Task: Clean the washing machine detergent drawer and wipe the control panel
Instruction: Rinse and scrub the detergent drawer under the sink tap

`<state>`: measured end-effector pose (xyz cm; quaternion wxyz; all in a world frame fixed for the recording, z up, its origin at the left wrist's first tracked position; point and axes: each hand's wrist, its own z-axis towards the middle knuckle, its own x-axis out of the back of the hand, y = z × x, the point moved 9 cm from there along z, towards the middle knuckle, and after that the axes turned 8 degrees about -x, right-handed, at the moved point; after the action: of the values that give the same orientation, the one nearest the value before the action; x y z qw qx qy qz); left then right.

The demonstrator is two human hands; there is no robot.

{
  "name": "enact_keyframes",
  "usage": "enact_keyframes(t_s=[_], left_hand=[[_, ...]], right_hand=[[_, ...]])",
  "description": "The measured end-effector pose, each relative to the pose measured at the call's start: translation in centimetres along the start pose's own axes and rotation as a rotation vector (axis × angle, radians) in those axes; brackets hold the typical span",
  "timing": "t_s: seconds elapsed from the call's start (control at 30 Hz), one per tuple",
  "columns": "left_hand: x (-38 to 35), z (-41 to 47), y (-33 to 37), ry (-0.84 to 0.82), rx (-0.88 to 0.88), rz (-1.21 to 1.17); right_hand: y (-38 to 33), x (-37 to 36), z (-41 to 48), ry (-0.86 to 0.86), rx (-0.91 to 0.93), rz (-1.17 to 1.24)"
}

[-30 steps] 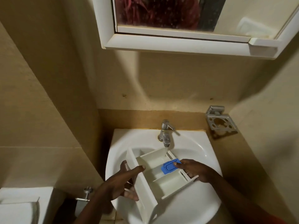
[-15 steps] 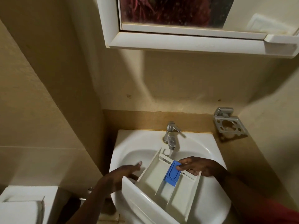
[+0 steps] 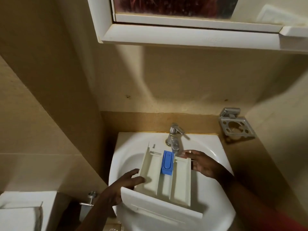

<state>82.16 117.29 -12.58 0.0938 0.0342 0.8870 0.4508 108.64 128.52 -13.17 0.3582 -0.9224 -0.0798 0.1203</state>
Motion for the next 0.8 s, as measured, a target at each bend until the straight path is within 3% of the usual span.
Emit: enact_keyframes(t_s=[0.33,0.67,0.8], left_hand=[[0.1,-0.1,-0.6,0.153,-0.129,0.007],[1.0,0.6,-0.1,0.294,-0.277,0.042],[1.2,0.5,0.5,0.324,-0.284,0.055]], right_hand=[[-1.5,-1.0,-0.2,0.304,0.151,-0.081],[3.2,-3.5,2.5,0.3,0.047,-0.517],[6.2,-4.2,2.3,0.236,0.039,-0.524]])
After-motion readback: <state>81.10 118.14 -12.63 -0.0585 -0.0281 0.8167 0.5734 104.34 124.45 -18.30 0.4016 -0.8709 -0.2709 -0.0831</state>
